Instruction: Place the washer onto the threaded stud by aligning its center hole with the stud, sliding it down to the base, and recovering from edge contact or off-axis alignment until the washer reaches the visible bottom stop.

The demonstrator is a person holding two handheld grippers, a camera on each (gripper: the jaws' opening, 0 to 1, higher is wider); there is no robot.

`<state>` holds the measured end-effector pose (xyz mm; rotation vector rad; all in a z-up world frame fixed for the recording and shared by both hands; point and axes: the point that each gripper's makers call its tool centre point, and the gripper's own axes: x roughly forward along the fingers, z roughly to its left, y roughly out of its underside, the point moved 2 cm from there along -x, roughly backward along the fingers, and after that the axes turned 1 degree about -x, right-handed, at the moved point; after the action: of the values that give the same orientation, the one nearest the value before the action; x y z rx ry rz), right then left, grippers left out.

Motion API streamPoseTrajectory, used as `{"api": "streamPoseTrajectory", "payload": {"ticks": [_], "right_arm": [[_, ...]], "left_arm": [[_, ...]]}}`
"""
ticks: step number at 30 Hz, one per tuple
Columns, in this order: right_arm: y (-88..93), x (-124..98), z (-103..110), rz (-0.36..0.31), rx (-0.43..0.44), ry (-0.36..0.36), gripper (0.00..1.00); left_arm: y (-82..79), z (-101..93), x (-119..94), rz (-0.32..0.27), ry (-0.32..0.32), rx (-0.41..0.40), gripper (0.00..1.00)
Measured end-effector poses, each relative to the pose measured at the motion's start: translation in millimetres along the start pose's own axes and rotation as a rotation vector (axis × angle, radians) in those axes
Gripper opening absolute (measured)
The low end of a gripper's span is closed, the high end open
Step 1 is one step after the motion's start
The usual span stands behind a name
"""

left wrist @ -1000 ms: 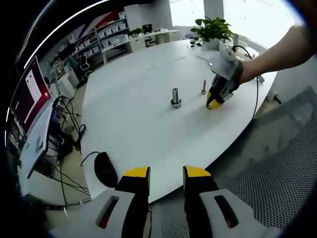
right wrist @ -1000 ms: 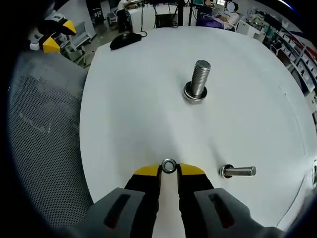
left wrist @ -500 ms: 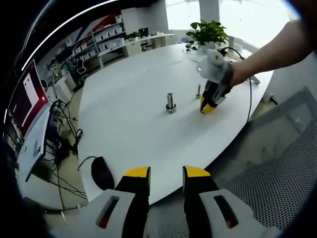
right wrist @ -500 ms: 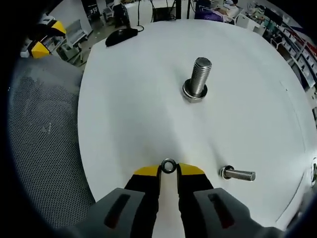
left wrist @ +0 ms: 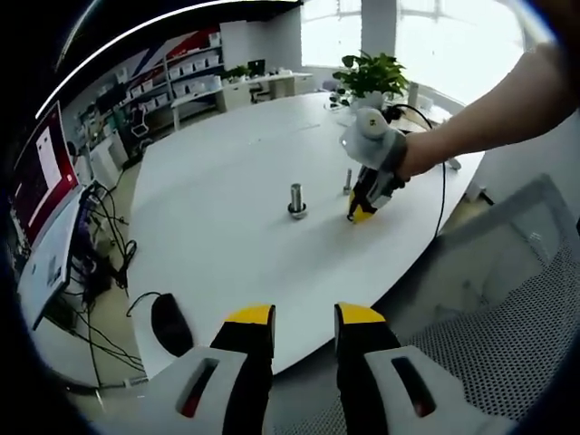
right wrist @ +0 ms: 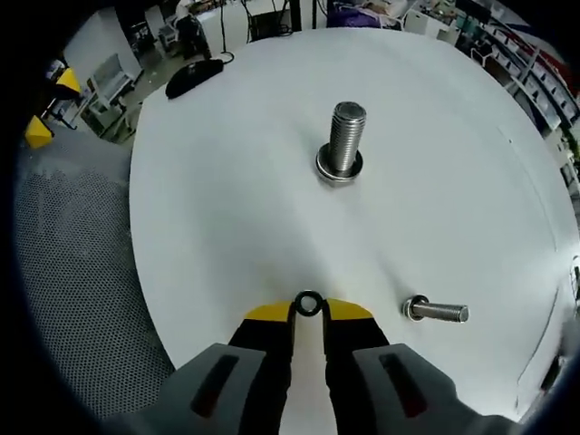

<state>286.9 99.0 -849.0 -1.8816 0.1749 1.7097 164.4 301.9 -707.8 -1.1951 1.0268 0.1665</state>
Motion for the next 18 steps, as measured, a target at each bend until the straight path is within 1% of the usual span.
{"api": "streamPoseTrajectory", "payload": {"ticks": [8,10,13,18], "right_arm": [[-0.6,0,0,0.018,0.003,0.016,0.13],[-0.6,0,0,0.023,0.016,0.028,0.13],[-0.8,1,-1,0.03,0.025,0.031,0.13],[-0.6,1,-1,0.032,0.049,0.038,0.13]], "left_arm": [[-2.8,-1.0,-1,-0.021,0.007,0.001,0.24],[-4.0,-2.1,-1,-0.027,0.012,0.005,0.24],[-9.7,-3.2,-5,-0.062,0.017,0.004,0.24],[-10.8,-3.3,-5,-0.07,0.023,0.0,0.24]]}}
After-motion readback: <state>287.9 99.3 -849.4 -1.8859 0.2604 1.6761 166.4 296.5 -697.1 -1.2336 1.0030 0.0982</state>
